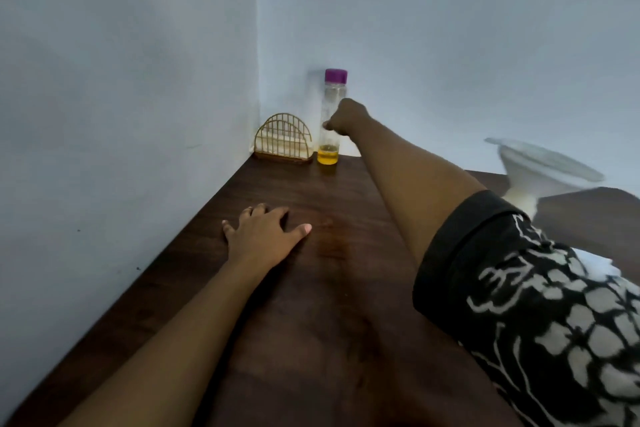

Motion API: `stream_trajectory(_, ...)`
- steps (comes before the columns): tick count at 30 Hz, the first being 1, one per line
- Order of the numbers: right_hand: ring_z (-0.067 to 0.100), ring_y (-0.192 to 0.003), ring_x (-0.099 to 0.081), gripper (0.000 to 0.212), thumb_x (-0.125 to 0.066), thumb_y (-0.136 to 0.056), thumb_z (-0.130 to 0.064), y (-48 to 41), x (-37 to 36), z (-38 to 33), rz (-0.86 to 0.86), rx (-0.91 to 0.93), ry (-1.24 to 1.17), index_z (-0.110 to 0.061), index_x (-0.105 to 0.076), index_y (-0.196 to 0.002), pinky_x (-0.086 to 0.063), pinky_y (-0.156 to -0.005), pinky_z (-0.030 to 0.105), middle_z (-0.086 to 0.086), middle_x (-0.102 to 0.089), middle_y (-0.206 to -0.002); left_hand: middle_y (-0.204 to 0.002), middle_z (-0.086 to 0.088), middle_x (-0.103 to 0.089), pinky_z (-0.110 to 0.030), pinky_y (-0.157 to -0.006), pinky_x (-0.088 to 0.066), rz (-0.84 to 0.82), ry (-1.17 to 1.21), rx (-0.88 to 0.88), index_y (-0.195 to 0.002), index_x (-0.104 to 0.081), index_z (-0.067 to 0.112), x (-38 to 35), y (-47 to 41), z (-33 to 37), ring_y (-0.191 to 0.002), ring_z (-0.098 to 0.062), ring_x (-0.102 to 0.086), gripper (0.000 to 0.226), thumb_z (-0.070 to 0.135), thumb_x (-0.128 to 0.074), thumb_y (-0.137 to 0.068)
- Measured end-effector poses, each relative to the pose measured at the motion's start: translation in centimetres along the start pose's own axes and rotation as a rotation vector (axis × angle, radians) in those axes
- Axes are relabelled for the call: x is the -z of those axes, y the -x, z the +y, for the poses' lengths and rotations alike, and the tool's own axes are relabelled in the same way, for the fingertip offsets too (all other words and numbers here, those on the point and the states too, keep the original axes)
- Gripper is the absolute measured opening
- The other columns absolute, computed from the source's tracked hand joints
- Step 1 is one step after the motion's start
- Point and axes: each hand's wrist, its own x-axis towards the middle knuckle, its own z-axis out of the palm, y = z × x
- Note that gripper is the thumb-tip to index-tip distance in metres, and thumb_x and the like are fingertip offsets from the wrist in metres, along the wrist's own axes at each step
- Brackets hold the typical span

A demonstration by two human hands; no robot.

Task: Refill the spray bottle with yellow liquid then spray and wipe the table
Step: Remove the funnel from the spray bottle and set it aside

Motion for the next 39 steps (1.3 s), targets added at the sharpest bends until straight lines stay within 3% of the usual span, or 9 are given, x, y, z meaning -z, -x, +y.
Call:
stream_trajectory(3,0.02,-0.084,-0.055,0.026,-0.055,-0.091,-0.017,4.3,2.4,-3.3,-0.103,0.168,0.229,0.001,-0.058,-0.109,-0.034,-0.05,0.02,0.011,-0.061,-0.104,-0.153,-0.006,-0.029,-0.062,-0.111,-0.013,-0.023,0.052,0.002,-0.141,-0.037,0.033,1.1,0.8,0.5,-0.141,-0.03,-0.022,0.07,0.07,-0.042,-0.082)
stream_trajectory(7,0.012,-0.074,-0.058,0.025,-0.05,-0.095,-0.02,11.1,7.3,-6.7,-0.259,0.332,0.448,-0.003,-0.061,-0.11,-0.04,-0.054,0.018,0.003,-0.061,-0.094,-0.15,-0.004,-0.036,-0.05,-0.109,-0.031,-0.016,0.258,-0.093,-0.139,-0.041,0.033,2.4,3.2,1.2,-0.136,-0.025,-0.034,0.064,0.06,-0.054,-0.082)
stream_trajectory(9,0.01,-0.085,-0.061,0.026,-0.05,-0.095,-0.016,14.8,10.6,-6.8,-0.33,0.364,0.456,-0.008,-0.061,-0.117,-0.045,-0.06,0.021,0.0,-0.065,-0.102,-0.148,-0.002,-0.039,-0.041,-0.106,-0.034,-0.015,0.35,-0.167,-0.138,-0.043,0.031,3.4,4.6,2.0,-0.134,-0.021,-0.037,0.059,0.051,-0.059,-0.084)
stream_trajectory(12,0.009,-0.087,-0.064,0.023,-0.052,-0.091,-0.011,19.3,15.9,-4.8,-0.333,0.447,0.384,-0.017,-0.064,-0.11,-0.048,-0.063,0.024,-0.006,-0.068,-0.096,-0.144,0.002,-0.045,-0.037,-0.104,-0.036,0.001,0.441,-0.338,-0.136,-0.045,0.032,4.9,7.0,4.2,-0.132,-0.016,-0.04,0.055,0.045,-0.06,-0.085)
stream_trajectory(17,0.008,-0.104,-0.059,0.026,-0.055,-0.092,-0.01,22.0,23.0,2.6,-0.345,0.455,0.252,-0.022,-0.065,-0.112,-0.045,-0.095,0.032,-0.004,-0.067,-0.111,-0.138,0.007,-0.051,-0.03,-0.101,-0.038,-0.002,0.665,-0.554,-0.135,-0.045,0.036,5.9,10.6,9.5,-0.127,-0.007,-0.045,0.057,0.046,-0.063,-0.082)
stream_trajectory(23,0.008,-0.117,-0.049,0.032,-0.048,-0.096,-0.013,19.8,24.6,11.0,-0.389,0.35,0.055,-0.029,-0.058,-0.121,-0.041,-0.098,0.033,-0.01,-0.057,-0.127,-0.146,0.005,-0.041,-0.042,-0.109,-0.035,-0.058,0.873,-0.536,-0.146,-0.026,0.036,3.9,12.0,17.2,-0.134,-0.011,-0.037,0.089,0.049,-0.073,-0.071)
stream_trajectory(28,0.007,-0.129,-0.04,0.035,-0.045,-0.099,-0.019,18.3,23.3,12.4,-0.53,0.37,-0.048,-0.035,-0.05,-0.13,-0.035,-0.107,0.036,-0.013,-0.047,-0.139,-0.139,0.005,-0.047,-0.029,-0.095,-0.04,-0.065,0.816,-0.524,-0.138,-0.034,0.03,2.0,11.4,20.5,-0.124,-0.011,-0.044,0.08,0.045,-0.075,-0.071)
stream_trajectory(33,0.004,-0.126,-0.043,0.035,-0.047,-0.098,-0.018,17.1,21.9,11.5,-0.643,0.476,-0.024,-0.035,-0.052,-0.128,-0.039,-0.103,0.034,-0.013,-0.05,-0.138,-0.128,0.004,-0.057,-0.028,-0.091,-0.046,-0.082,0.798,-0.47,-0.131,-0.047,0.023,0.2,10.8,20.8,-0.116,-0.014,-0.054,0.061,0.036,-0.073,-0.077)
stream_trajectory(39,0.006,-0.089,-0.06,0.017,-0.059,-0.091,-0.015,15.7,21.1,12.1,-0.59,0.436,-0.059,-0.022,-0.064,-0.106,-0.052,-0.074,0.026,0.002,-0.065,-0.099,-0.125,0.004,-0.06,-0.033,-0.094,-0.049,-0.111,0.885,-0.462,-0.131,-0.049,0.02,-0.6,10.4,20.5,-0.114,-0.014,-0.056,0.06,0.032,-0.072,-0.078)
